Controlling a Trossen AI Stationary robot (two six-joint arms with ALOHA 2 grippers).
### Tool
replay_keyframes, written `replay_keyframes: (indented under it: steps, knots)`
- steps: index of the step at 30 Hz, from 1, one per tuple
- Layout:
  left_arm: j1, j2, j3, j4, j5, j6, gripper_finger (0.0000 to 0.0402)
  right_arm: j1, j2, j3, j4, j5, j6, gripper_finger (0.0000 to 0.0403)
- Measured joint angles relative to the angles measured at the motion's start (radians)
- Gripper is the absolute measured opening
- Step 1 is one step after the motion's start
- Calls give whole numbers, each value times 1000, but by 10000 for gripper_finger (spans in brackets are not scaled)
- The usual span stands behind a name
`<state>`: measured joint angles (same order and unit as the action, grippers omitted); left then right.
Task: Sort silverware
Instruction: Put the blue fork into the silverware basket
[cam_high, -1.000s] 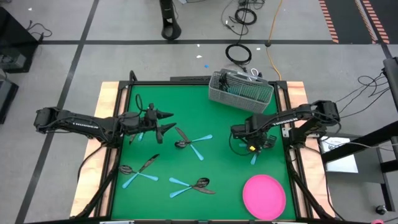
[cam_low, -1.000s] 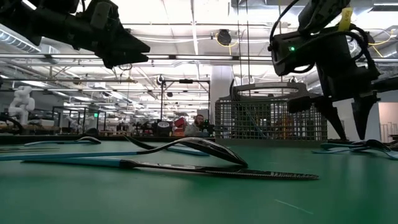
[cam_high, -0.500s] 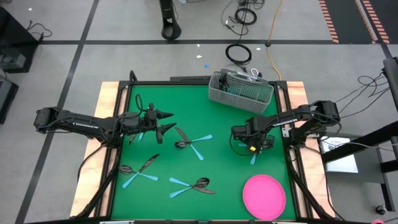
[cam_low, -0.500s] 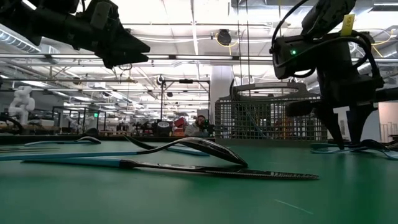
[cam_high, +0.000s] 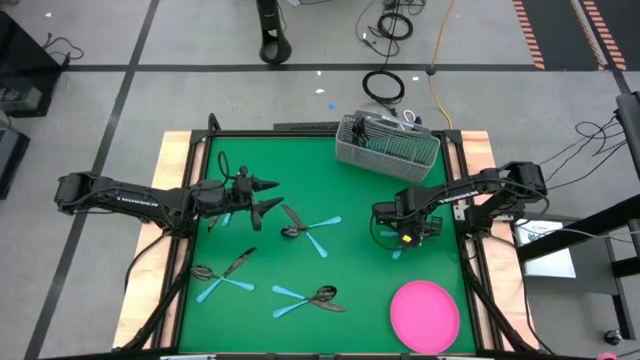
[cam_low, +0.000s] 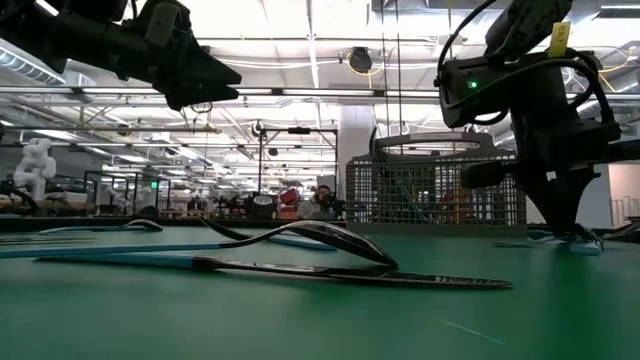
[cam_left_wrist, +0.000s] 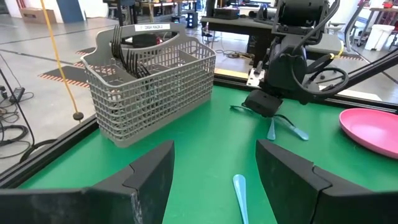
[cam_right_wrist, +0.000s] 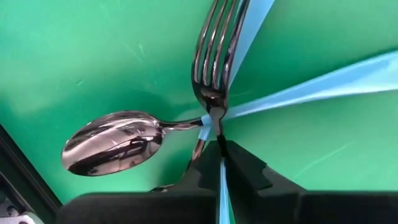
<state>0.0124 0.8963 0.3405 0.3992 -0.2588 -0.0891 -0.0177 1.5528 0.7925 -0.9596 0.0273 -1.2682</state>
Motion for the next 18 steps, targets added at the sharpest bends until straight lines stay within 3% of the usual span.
replay_keyframes:
  steps: [12,18]
  knots:
    - [0,0,0,2,0,0,228,0,-4,89,-41,78,0,1]
    - [0,0,0,2,0,0,228,-1,-4,267,-93,-30,55,0]
